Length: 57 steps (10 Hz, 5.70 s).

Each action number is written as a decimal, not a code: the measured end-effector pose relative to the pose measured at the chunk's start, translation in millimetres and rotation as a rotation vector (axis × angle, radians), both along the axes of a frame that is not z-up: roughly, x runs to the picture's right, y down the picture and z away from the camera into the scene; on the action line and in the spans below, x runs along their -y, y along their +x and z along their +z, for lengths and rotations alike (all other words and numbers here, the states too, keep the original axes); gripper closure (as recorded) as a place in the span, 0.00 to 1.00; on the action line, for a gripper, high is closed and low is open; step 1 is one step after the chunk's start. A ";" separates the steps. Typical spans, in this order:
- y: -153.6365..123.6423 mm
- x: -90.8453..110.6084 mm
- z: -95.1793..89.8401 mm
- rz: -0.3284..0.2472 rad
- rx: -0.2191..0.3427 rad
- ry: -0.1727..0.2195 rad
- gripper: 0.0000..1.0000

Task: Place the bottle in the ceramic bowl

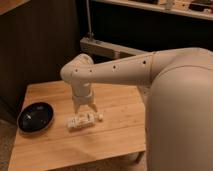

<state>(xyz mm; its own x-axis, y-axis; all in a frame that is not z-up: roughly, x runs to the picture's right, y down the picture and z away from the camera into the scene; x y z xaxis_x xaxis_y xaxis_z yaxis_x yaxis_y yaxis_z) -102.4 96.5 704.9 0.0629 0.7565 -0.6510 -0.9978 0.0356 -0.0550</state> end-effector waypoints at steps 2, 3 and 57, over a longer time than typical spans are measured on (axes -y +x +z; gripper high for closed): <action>0.1 -0.1 0.1 0.000 0.000 0.000 0.35; 0.1 0.0 0.0 0.000 0.000 0.000 0.35; 87.0 124.6 64.3 -0.723 1.185 1.095 0.35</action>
<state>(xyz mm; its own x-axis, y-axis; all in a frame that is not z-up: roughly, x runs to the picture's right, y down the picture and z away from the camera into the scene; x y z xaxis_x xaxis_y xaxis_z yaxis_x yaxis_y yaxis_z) -15.4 -28.2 769.2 0.5697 0.3835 0.7269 -0.2127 0.9231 -0.3204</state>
